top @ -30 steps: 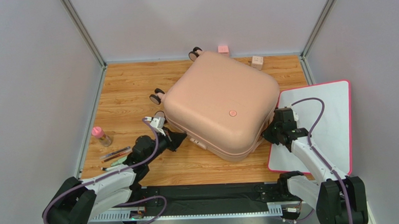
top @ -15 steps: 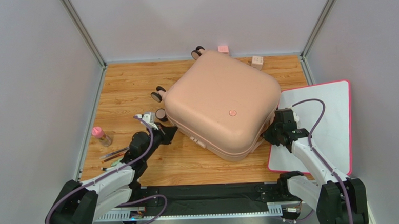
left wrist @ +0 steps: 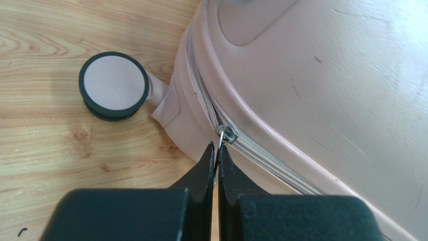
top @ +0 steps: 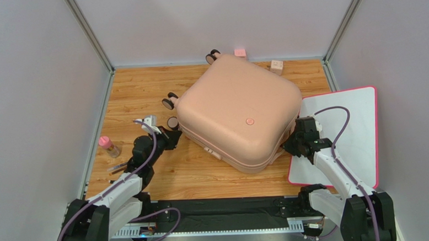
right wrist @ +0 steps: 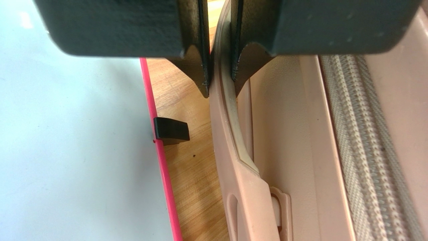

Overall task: Pack the luggage
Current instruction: Zip the luggage at the center of the board.

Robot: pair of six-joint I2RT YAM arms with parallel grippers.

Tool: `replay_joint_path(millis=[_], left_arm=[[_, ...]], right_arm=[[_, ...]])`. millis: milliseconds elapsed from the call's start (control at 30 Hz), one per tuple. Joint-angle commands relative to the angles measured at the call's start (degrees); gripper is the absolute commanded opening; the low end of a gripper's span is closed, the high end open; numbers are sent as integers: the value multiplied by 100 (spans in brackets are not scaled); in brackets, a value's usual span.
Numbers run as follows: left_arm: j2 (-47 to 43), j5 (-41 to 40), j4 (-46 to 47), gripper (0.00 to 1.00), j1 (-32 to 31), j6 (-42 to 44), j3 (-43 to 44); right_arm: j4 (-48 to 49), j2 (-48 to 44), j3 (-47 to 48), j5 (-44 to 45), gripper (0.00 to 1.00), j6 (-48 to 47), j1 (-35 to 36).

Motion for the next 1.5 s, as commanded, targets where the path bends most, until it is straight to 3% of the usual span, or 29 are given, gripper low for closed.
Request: replay_joint_path(millis=[0,1467], left_arm=[[379,-1142,-225,0,618,307,276],[3472,-966,320,0,1295,97,2543]], right_arm=[[9,-70,8,837,0,-199,-103],[132,229,34,802,0,-287,-103]])
